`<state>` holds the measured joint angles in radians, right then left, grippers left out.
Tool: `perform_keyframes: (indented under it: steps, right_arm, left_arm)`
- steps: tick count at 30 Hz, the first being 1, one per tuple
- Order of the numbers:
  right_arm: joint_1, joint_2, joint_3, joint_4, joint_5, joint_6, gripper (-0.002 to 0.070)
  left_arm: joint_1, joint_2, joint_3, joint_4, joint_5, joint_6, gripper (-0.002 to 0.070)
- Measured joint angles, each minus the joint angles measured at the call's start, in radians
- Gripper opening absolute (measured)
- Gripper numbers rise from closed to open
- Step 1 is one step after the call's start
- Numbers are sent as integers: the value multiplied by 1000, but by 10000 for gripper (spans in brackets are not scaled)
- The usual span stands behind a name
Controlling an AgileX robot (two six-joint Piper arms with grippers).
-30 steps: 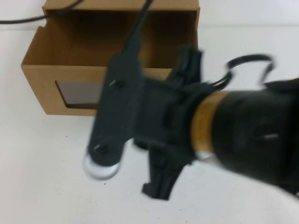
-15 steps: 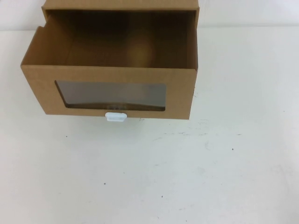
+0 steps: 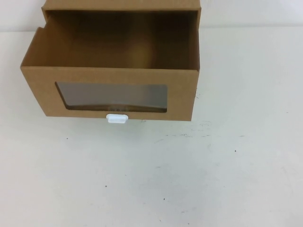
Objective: Open the shoe box
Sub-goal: 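Pull the top drawer of the cardboard box fully open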
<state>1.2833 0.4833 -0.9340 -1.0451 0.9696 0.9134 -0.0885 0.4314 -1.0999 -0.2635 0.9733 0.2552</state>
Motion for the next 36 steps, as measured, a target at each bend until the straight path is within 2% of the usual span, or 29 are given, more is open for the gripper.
perform_keyframes:
  steps: [6, 13, 24, 28, 32, 36]
  right_arm:
    - [0, -82, 297, -100, 11, 22, -13]
    - [0, -88, 445, -150, -7, 26, -13]
    - [0, -88, 478, -121, -25, 26, -13]
    - [0, -88, 478, -119, -26, 26, -13]
    - [0, -88, 478, -119, -27, 26, -13]
    - [0, -88, 478, -119, -29, 26, -14]
  left_arm:
    - [0, -124, 332, 48, -94, -13, -2]
    - [0, -115, 544, 73, -272, -13, -2]
    - [0, -109, 737, 73, -302, -13, -2]
    - [0, -123, 782, 139, -404, -17, -2]
    - [0, -244, 847, 217, -505, -31, -2]
    - [0, -370, 956, 228, -631, -42, -2]
